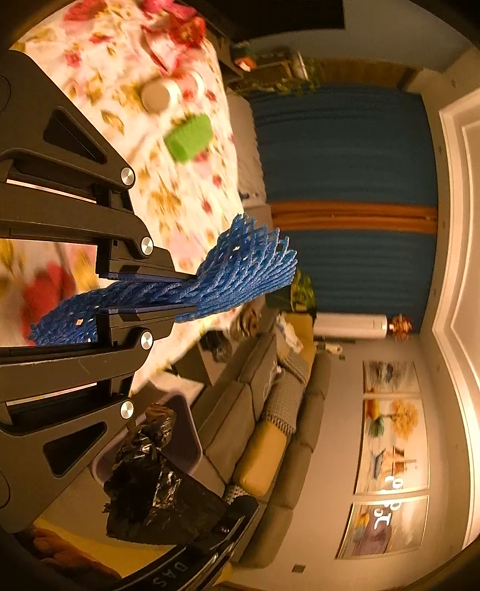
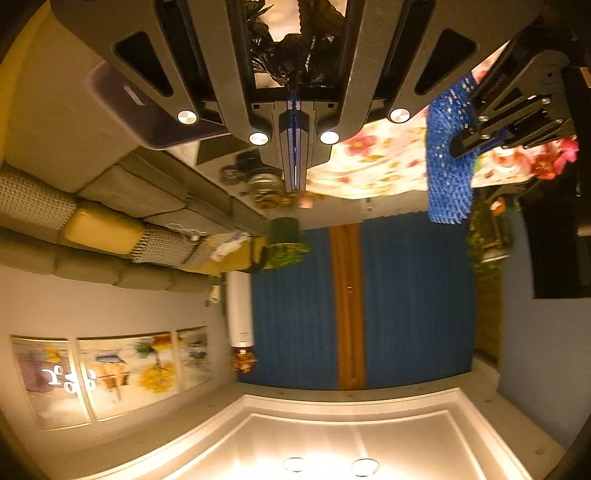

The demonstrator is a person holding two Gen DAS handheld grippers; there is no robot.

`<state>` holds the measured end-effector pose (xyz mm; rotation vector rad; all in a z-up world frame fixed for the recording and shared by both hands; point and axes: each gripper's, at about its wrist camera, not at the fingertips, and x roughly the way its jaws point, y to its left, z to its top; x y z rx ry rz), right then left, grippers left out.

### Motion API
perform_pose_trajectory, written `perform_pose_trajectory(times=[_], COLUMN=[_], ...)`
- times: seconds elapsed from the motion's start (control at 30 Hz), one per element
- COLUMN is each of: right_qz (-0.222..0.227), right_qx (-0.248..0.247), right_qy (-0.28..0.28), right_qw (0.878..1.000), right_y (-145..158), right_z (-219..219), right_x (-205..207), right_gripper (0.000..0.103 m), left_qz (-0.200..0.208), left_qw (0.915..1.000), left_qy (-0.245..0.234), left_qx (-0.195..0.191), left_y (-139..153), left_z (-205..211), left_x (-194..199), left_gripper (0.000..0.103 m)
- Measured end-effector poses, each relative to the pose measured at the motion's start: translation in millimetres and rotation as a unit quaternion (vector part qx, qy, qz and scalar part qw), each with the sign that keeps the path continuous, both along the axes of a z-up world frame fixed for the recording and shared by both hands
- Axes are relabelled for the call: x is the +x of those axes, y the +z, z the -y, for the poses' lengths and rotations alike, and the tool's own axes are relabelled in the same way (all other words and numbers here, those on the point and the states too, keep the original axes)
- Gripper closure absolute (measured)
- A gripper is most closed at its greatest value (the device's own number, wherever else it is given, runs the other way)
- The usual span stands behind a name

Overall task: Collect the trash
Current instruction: 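Carry the blue mesh and black bag with both tools over the gray bin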

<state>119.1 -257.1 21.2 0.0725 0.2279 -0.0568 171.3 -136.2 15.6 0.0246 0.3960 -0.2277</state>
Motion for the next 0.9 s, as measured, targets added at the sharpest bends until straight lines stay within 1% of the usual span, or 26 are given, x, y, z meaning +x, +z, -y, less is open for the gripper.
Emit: perform_pose_trajectory(times=[0.2,0.4,0.53,0.67,0.9], right_qz=[-0.007,-0.017,-0.023,-0.029,-0.036], right_qx=[0.002,0.005,0.008,0.008,0.01], right_qy=[-0.06,-0.093,-0.1,-0.103,-0.106], right_qw=[0.998,0.996,0.995,0.994,0.994], right_y=[-2.1,-10.1,-16.1,-22.6,-32.3], right_z=[52.7,87.7,101.8,112.9,120.7], right_x=[4.6,10.5,17.6,23.2,31.7], right_gripper=[0.102,0.102,0.102,0.102,0.102], left_qz=[0.014,0.016,0.011,0.004,-0.009], left_qw=[0.9989,0.996,0.9936,0.9921,0.9908], left_qy=[-0.044,-0.088,-0.113,-0.125,-0.135], left_qx=[-0.006,-0.007,-0.002,0.001,0.003], left_y=[4.5,-1.0,-11.3,-21.1,-30.1], left_z=[51.5,100.4,128.0,145.5,159.2], left_x=[11.2,23.1,31.5,37.5,52.3], left_gripper=[0.094,0.094,0.094,0.093,0.093])
